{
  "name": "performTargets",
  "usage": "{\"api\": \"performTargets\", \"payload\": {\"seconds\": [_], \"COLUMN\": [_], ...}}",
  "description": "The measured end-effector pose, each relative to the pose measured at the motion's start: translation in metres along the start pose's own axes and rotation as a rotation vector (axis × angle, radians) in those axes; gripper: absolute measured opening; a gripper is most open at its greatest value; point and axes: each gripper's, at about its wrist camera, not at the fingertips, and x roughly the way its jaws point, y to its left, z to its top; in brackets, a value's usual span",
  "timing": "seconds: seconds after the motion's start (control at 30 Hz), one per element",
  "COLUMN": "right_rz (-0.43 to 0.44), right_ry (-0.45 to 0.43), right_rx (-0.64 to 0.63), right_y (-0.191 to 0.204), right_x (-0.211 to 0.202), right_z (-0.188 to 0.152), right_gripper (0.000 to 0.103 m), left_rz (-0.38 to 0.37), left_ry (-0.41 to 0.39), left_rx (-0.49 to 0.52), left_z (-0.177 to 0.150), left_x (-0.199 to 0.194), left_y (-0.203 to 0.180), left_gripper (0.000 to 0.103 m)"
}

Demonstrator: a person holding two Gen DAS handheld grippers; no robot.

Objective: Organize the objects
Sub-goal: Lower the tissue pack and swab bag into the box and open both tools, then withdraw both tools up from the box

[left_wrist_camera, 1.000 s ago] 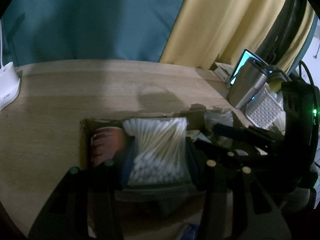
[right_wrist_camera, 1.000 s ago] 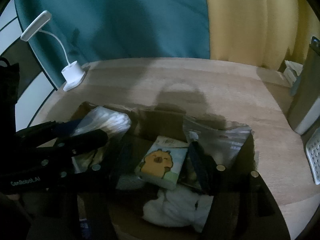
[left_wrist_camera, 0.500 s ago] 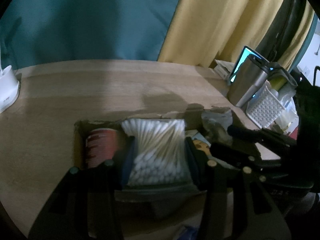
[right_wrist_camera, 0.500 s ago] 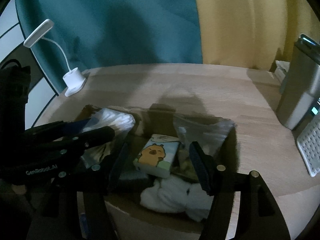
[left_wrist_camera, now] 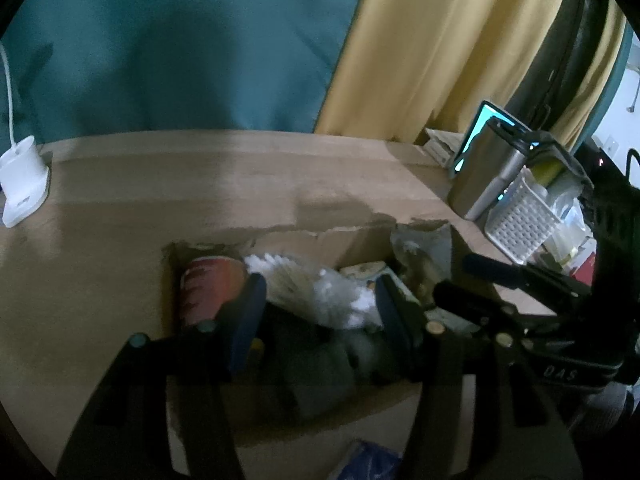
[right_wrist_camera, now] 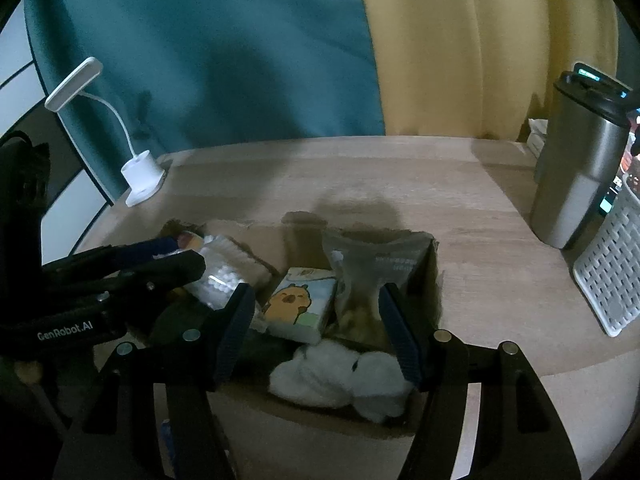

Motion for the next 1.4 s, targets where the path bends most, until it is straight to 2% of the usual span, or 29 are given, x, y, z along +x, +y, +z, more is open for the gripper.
{"api": "performTargets", "payload": {"seconds": [0.77, 1.4], "right_rz": [-0.018, -0.024], "right_ry": [-0.028, -0.033], "right_rx": [-0.023, -0.030], "right_y": [0.018, 0.032], "right_x": [-0.031, -0.047], "right_z": [-0.019, -0.039], "right_gripper": [0.068, 0.068], "left_rz": [0.004, 0.007], "left_ry": [-0.047, -0.055], "left_rx": [0.008, 0.009], "left_z": [-0.023, -0.046], "left_x": [-0.035, -0.055], "left_y": [-0.009, -0.006], "left_gripper": [0.058, 0.059]}}
